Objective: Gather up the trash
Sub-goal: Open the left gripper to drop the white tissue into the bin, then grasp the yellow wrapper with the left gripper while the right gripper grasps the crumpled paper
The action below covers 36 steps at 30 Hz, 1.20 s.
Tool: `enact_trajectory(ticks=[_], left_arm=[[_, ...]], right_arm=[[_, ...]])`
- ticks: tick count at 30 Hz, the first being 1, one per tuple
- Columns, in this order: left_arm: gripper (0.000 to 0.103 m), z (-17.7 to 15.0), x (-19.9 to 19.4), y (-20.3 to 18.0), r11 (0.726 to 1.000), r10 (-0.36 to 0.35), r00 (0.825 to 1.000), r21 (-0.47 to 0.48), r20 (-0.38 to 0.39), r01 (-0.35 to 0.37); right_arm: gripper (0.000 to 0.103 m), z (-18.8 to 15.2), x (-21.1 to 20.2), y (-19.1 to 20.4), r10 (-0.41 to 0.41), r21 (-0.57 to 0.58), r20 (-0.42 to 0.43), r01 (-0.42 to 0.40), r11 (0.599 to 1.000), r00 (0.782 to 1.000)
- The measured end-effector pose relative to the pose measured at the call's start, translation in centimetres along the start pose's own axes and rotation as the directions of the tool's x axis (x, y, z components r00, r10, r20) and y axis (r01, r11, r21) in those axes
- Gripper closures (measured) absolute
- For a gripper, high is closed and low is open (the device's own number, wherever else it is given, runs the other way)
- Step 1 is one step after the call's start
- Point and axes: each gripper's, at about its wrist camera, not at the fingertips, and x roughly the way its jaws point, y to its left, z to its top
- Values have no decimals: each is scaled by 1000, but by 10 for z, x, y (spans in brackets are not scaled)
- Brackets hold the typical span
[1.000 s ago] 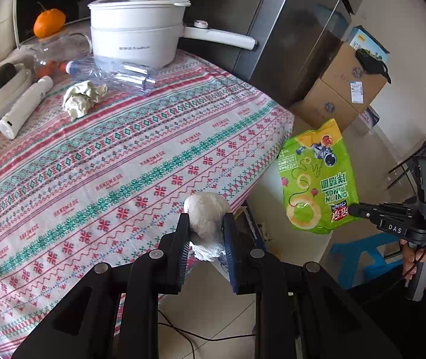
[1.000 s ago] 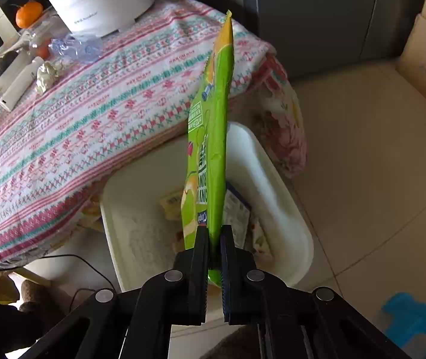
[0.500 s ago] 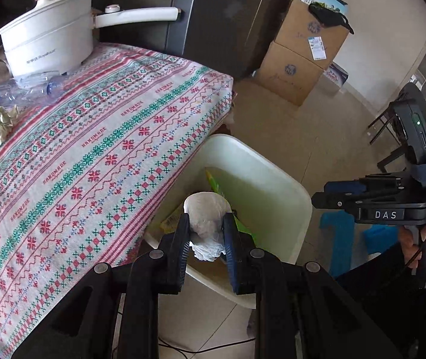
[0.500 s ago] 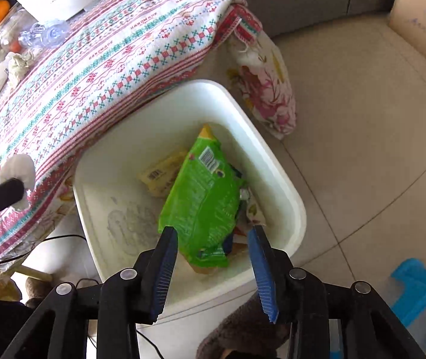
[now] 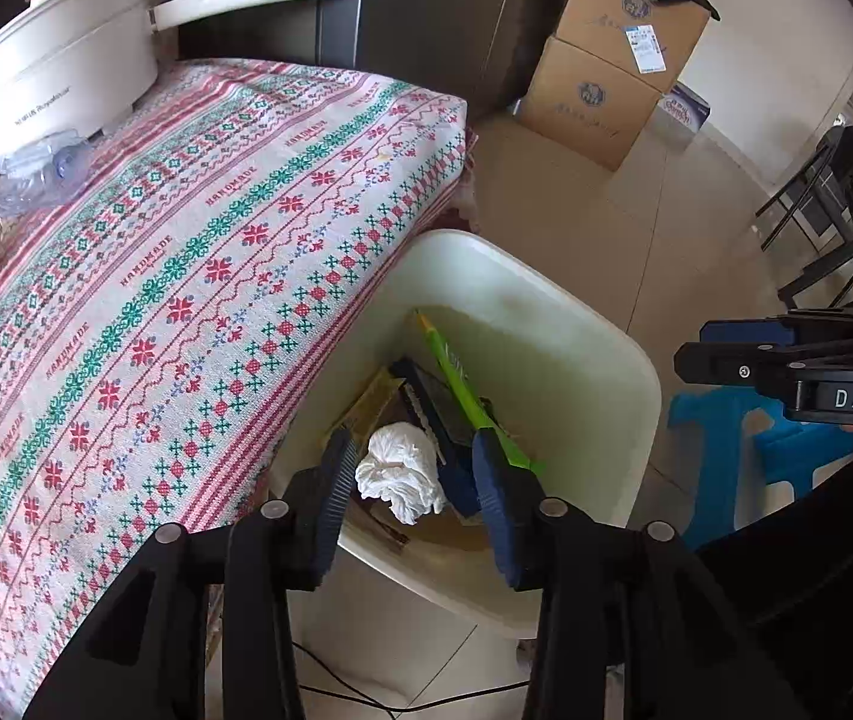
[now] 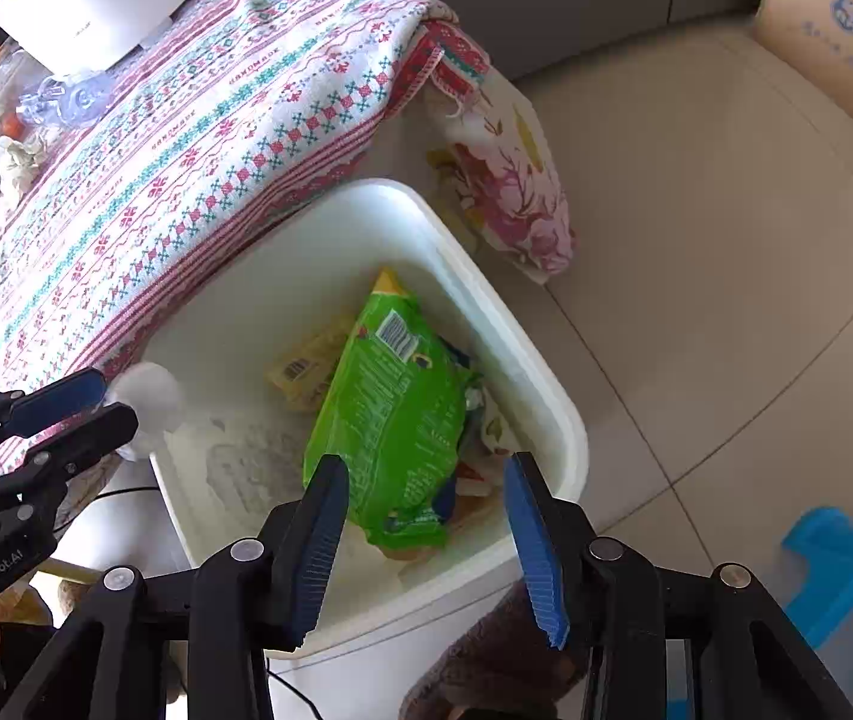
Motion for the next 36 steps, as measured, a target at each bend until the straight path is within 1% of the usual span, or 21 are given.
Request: enact_trajectory(ticks=[1, 3, 7, 16, 22, 25, 28, 34, 36], left_arm=[[48, 0, -1, 1, 1000, 3, 1000, -6, 2, -3], [43, 0, -6, 4, 1000, 6, 1000, -16, 11, -6], [37, 0, -16, 9, 999, 14, 999, -31, 34, -13], [32, -5, -40, 31, 996, 38, 998, -86, 58, -33], [27, -15, -65, 60, 984, 84, 993, -161, 83, -70], [24, -23, -79, 81, 973, 111, 990, -214, 90, -89], [22, -30, -92, 103, 956, 149, 984, -270, 94, -119], [21, -48, -121, 160, 910, 223, 971, -376, 82, -177], [21, -55, -135, 188, 887, 270, 960, -407, 76, -217]], right_arm=[[53, 1, 0, 1, 0, 0, 2, 0, 1000, 1000], [52, 2, -1, 3, 3, -1, 5, -3, 1000, 1000], [49, 3, -2, 11, 4, -13, 11, -3, 1000, 1000], [44, 10, -5, 34, 6, -37, 24, -5, 999, 1000], [39, 18, -4, 60, -1, -74, 36, 4, 997, 999], [36, 21, -3, 77, -7, -94, 43, 11, 995, 999], [34, 25, 0, 94, 0, -112, 41, 4, 994, 999], [33, 34, 7, 133, 3, -164, 39, 4, 986, 999], [33, 42, 9, 148, -3, -192, 43, 11, 981, 999]])
